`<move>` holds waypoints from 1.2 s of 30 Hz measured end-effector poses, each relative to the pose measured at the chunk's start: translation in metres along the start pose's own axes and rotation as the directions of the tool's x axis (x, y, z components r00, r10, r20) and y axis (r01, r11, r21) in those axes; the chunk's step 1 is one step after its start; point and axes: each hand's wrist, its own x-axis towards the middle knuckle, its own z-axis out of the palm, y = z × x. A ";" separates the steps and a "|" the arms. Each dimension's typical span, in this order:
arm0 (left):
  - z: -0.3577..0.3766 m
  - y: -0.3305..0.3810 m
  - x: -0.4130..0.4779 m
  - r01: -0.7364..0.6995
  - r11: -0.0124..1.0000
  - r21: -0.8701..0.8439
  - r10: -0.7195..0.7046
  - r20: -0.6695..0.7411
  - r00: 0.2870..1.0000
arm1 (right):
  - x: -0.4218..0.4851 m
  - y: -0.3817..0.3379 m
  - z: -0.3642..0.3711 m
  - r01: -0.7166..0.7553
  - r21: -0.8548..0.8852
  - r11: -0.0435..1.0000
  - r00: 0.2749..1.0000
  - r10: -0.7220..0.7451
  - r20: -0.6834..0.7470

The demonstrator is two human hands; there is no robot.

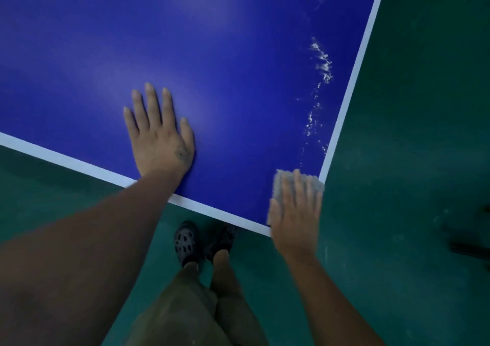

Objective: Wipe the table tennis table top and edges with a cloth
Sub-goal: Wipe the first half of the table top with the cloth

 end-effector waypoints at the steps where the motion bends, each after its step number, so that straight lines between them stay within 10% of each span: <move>1: 0.005 0.005 -0.012 -0.009 1.000 0.007 0.009 0.001 1.000 | 0.000 0.015 -0.003 -0.045 0.023 0.999 0.999 0.045 0.010; 6: 0.013 0.008 -0.014 -0.014 1.000 0.022 0.015 -0.014 1.000 | 0.026 -0.012 -0.008 -0.188 0.028 0.982 0.982 0.188 0.009; 12: 0.012 0.010 -0.016 -0.014 1.000 0.005 0.014 -0.014 1.000 | 0.002 -0.080 0.010 0.119 0.066 0.991 0.993 -0.117 -0.035; 25: 0.017 0.014 -0.020 0.033 0.999 0.029 -0.032 -0.042 0.999 | 0.109 0.090 -0.030 0.241 -0.071 0.968 0.971 -0.240 0.024; 36: 0.045 0.150 -0.009 0.441 0.896 -0.057 -0.445 -0.117 0.888 | 0.089 0.097 -0.018 0.727 -0.001 0.686 0.686 -0.727 -0.030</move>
